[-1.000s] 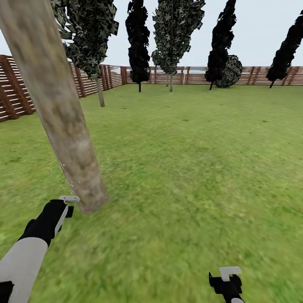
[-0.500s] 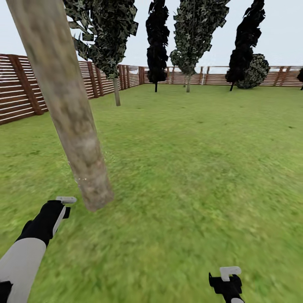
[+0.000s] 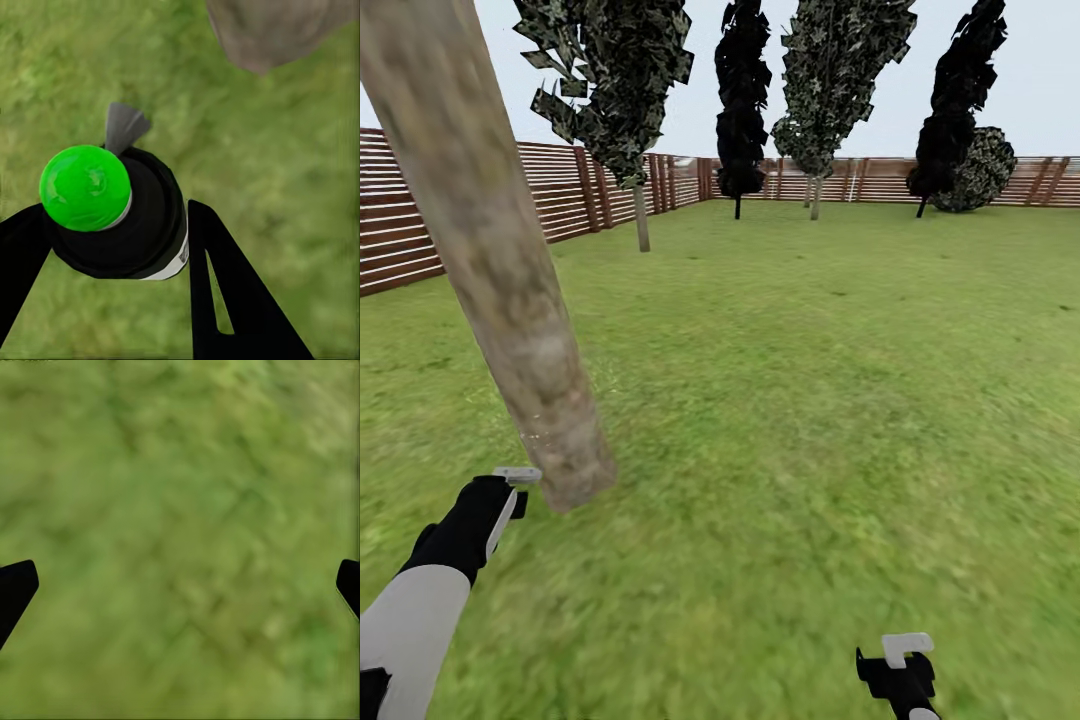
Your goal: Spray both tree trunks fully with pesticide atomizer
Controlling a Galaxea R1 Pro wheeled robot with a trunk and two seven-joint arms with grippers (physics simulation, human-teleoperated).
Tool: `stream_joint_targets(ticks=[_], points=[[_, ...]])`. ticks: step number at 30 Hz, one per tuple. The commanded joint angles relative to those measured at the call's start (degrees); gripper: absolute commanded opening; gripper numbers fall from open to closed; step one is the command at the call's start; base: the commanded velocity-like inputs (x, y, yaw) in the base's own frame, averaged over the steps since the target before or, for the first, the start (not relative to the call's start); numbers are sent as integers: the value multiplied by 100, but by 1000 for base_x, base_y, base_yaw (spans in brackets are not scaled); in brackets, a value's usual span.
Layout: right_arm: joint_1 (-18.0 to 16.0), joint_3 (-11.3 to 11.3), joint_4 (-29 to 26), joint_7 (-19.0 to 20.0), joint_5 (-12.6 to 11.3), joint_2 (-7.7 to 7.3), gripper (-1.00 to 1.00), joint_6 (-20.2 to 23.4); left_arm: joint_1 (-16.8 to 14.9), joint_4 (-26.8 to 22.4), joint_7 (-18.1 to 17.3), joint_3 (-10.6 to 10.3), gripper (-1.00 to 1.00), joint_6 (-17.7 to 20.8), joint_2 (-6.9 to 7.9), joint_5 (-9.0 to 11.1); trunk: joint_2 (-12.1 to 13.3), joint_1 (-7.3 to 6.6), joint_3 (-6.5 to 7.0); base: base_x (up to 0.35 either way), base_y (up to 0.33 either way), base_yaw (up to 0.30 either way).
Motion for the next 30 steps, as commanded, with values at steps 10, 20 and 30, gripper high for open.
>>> stream_joint_targets(ticks=[10, 20, 30], points=[[-1, 47, 1, -24, -30, -1, 100, -9, -111, -95, -43, -31, -100, 66, -36, -44, -2, -1, -5, 54, -120, 273], [-1, 47, 1, -39, -33, -27, 100, -9, -1260, -210, -128, -61, -100, 672, -138, -37, -2, -1, -5, 0, 0, 32], [-1, 47, 1, -46, -33, -27, 100, -9, -890, -163, -125, -171, -100, 614, -44, -77, -2, -1, -5, 5, 0, 0]])
